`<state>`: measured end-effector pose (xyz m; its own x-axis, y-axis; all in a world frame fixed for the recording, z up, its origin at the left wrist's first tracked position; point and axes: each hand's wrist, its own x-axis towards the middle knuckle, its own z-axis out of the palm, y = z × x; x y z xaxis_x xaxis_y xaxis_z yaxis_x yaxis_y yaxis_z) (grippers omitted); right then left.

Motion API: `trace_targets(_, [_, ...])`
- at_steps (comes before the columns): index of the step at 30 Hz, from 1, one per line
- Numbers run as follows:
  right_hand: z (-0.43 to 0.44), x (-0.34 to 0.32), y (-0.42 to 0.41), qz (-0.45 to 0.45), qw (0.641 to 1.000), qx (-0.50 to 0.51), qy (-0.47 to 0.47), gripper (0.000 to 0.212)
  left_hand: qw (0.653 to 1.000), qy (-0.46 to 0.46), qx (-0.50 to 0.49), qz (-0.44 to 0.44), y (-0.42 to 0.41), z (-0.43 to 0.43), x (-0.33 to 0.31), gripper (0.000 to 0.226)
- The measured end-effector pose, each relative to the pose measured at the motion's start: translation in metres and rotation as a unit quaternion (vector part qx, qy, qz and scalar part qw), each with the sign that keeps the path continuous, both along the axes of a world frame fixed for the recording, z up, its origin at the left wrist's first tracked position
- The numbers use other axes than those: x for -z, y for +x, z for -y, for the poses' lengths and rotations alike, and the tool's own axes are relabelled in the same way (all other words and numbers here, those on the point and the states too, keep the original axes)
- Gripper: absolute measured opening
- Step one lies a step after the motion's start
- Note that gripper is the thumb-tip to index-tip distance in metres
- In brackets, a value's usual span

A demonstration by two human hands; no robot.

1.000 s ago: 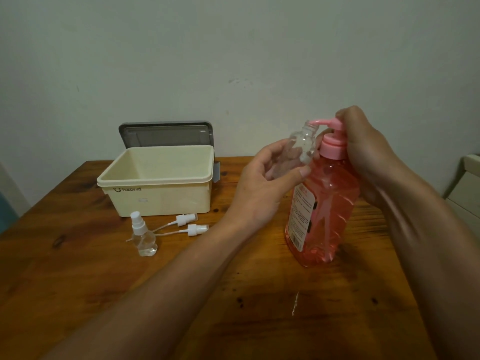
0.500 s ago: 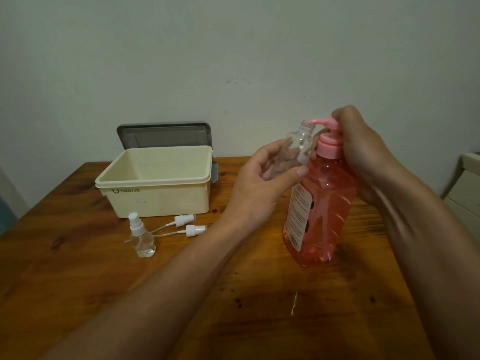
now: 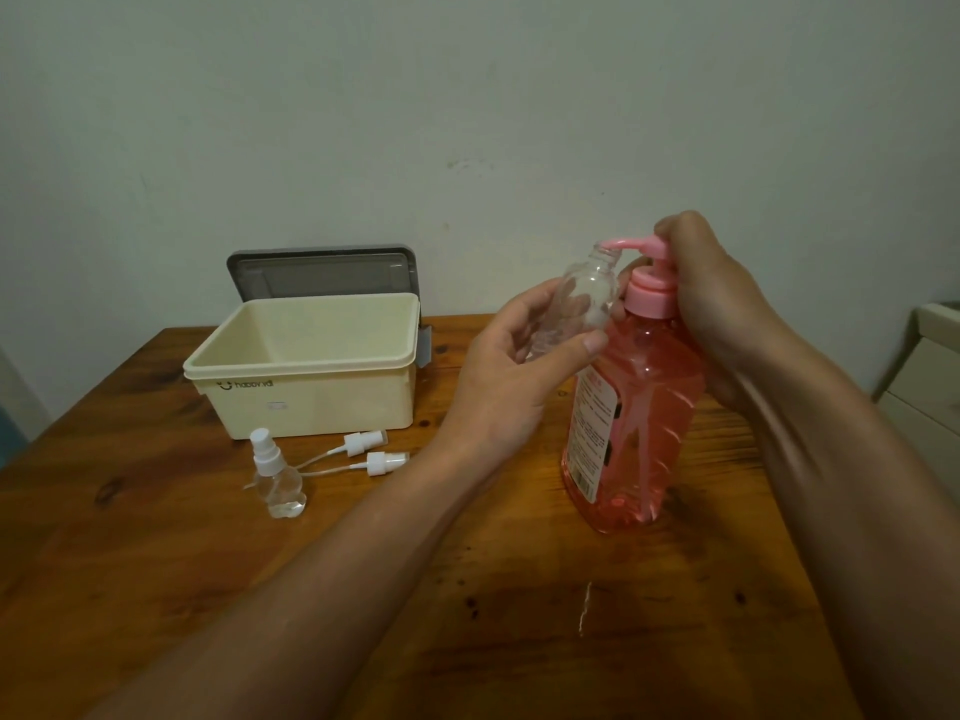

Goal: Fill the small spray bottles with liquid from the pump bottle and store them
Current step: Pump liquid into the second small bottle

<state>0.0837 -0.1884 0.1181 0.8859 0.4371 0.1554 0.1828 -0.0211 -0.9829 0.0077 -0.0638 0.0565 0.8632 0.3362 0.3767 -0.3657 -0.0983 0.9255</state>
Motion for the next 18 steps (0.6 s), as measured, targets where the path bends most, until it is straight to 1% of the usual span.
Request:
trace_targets(2, [-0.0005,0.0002,-0.0022,-0.006,1.000,0.000,0.003,0.054,1.000,-0.001,0.002,0.001,-0.0002,-0.0008,-0.0001,0.054])
trace_targets(5, [-0.0007,-0.0008,-0.0047,-0.023,1.000,0.001,0.006,0.058,1.000,0.001,0.006,0.004,-0.0001,-0.0003,-0.0019,0.055])
trace_targets(12, [-0.0021,-0.0022,-0.0018,-0.010,1.000,0.011,0.010,0.060,1.000,0.000,0.006,0.000,0.0010,-0.0003,-0.0019,0.054])
trace_targets(16, [-0.0015,-0.0017,-0.0027,-0.013,1.000,0.010,0.008,0.051,1.000,-0.007,0.008,-0.002,0.0003,-0.0010,-0.0005,0.054])
trace_targets(18, [-0.0014,-0.0008,-0.0031,-0.015,1.000,0.013,0.009,0.057,1.000,-0.006,0.008,-0.002,0.0004,-0.0005,-0.0012,0.054])
